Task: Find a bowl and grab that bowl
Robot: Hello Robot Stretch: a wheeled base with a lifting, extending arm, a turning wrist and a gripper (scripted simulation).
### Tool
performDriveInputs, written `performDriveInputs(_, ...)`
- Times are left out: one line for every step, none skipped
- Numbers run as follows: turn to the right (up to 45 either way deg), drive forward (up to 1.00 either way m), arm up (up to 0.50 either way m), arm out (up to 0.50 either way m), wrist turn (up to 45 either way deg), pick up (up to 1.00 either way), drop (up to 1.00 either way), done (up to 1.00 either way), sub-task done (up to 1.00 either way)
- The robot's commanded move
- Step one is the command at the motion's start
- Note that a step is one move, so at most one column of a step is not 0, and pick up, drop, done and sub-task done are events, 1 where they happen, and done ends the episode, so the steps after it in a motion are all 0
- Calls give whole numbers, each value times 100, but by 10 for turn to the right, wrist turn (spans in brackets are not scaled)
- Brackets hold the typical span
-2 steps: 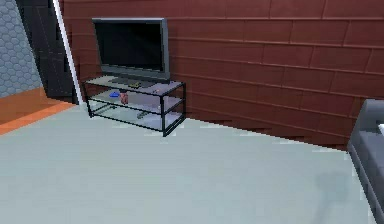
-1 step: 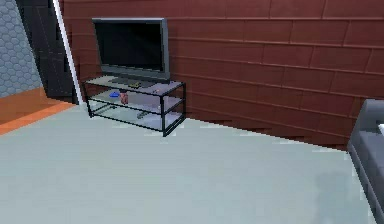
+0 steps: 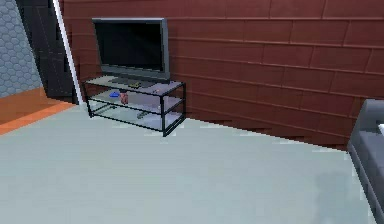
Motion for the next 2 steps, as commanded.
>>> performDriveInputs(0,0,0,0,450,0,0,0,0)
performDriveInputs(0,0,0,0,450,0,0,0,0)
